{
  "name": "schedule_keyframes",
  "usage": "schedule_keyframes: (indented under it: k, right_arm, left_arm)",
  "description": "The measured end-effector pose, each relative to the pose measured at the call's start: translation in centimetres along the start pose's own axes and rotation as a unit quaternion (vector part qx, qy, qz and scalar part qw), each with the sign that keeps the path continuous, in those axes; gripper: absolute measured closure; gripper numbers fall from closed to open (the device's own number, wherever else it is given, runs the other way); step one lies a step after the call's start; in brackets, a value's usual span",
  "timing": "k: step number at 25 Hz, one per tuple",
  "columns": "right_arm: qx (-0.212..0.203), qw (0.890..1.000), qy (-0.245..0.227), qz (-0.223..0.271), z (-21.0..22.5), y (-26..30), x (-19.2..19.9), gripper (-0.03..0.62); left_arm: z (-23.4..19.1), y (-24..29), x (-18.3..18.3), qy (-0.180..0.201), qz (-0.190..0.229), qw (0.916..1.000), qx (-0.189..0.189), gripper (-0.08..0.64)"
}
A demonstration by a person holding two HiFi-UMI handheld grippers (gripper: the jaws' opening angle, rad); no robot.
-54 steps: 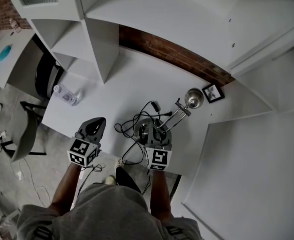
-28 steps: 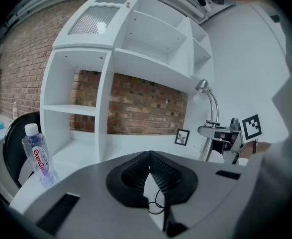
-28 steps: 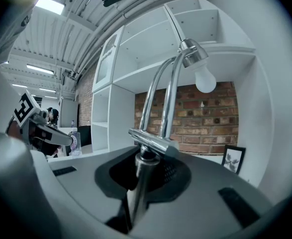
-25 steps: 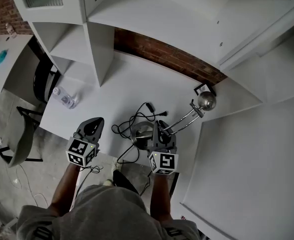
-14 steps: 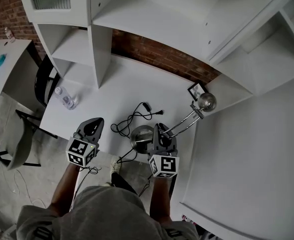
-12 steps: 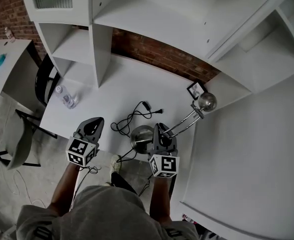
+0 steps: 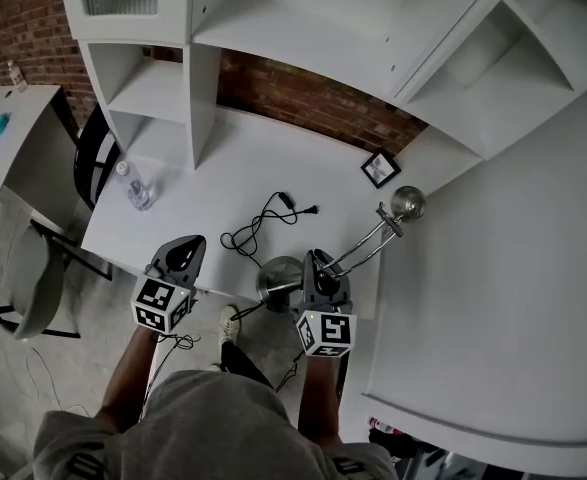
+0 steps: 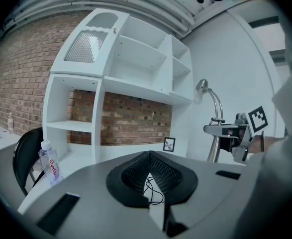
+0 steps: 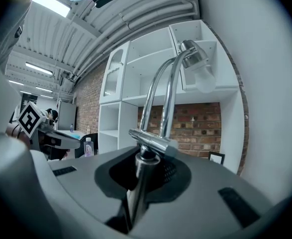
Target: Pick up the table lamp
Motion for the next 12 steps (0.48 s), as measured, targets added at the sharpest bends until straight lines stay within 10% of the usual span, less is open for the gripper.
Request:
schedule_keyframes:
  k: [12]
  right_arm:
    - [0.014,1.000,0.000,-0.001,-1.4,-6.7,-1.0,0.536]
  left_arm:
    - [3.0,-5.3,-0.1,0.008,0.025,0.9996,0.009,0.555]
Point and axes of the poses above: the fingertips, and each gripper's own axes: y forward along the fingers, z to its right, x out of its underside, the point moved 4 cm from there along -y, backward along the fingers, and after that the axes turned 14 degrees about -y, right-handed, at the moved point
